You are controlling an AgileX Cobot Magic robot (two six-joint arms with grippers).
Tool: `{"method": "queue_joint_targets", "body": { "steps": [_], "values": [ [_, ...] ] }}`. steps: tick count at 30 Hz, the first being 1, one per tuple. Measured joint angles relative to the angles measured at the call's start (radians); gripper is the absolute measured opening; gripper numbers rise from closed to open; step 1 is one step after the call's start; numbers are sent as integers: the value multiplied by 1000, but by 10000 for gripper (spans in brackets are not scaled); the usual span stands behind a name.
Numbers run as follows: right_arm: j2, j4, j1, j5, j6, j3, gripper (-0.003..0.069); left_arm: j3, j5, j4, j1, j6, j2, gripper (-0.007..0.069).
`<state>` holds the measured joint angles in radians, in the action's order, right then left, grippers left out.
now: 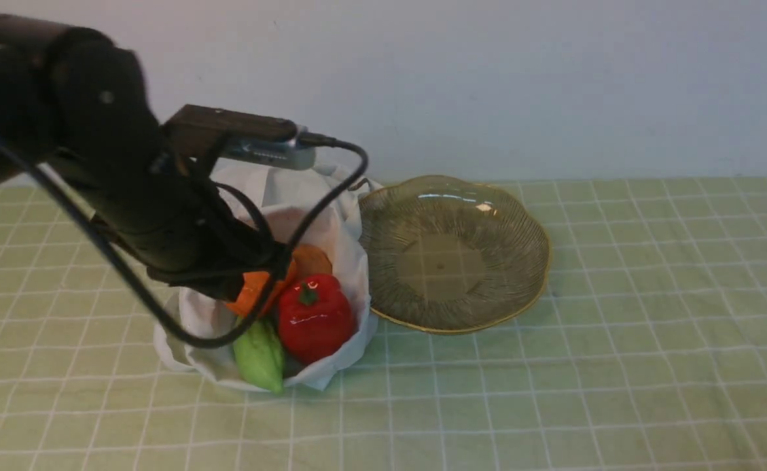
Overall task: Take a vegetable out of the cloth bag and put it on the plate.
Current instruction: Use the left arm to grab a pumpkin from the bag
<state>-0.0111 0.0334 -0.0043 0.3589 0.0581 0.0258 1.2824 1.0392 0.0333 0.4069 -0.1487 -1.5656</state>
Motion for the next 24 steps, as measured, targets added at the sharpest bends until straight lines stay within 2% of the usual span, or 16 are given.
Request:
{"method": "queue_joint_targets", "body": {
  "steps": [2,4,5,6,8,10,11,13,16,20,23,24],
  "values": [
    [0,0,0,0,0,0,-15,40,-17,126,47,-83,-55,190],
    [0,0,0,0,0,0,-15,55,-33,179,66,-118,-75,242],
    [0,0,0,0,0,0,-15,68,-60,232,81,-148,-100,334],
    [0,0,0,0,0,0,-15,69,-68,237,83,-153,-104,343],
    [0,0,0,0,0,0,-15,74,-101,286,91,-167,-131,450],
    [0,0,0,0,0,0,-15,75,-111,297,92,-169,-142,490],
    [0,0,0,0,0,0,-15,75,-124,307,92,-170,-163,549],
    [0,0,0,0,0,0,-15,75,-130,320,92,-174,-187,588],
    [0,0,0,0,0,0,-15,75,-135,332,92,-174,-216,608],
    [0,0,0,0,0,0,-15,75,-155,349,92,-175,-262,588],
    [0,0,0,0,0,0,-15,75,-157,382,92,-180,-290,540],
    [0,0,0,0,0,0,-15,75,-159,405,92,-191,-302,495]
  ]
}}
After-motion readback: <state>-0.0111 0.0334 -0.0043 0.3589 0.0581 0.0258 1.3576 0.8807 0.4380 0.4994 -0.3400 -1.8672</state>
